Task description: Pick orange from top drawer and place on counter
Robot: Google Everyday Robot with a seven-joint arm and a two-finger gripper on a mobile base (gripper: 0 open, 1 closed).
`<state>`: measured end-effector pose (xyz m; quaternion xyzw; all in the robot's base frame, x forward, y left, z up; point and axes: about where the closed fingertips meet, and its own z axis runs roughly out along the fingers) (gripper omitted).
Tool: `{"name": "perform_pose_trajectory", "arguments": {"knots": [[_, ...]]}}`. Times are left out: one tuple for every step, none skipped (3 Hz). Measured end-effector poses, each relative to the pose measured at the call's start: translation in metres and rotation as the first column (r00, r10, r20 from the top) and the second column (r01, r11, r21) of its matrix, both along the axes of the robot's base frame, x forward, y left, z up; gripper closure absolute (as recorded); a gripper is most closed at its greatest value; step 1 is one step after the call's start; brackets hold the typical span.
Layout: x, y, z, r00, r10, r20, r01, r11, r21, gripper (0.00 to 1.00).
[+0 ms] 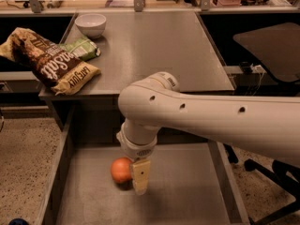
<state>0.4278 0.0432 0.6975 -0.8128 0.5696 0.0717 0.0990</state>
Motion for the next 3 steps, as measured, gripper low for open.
{"name": "perform_pose_trajectory", "arguments": {"knots": [[0.006, 0.015, -0.023, 0.9999, 0.004, -0.013, -0.004, 1.000, 0.001, 0.00], [0.006, 0.029, -0.048, 0.9987, 0.022, -0.046, -0.022, 1.000, 0.014, 0.00], [-0.002, 0.047, -0.072, 0.9945, 0.058, -0.087, -0.055, 0.998, 0.037, 0.27]]}}
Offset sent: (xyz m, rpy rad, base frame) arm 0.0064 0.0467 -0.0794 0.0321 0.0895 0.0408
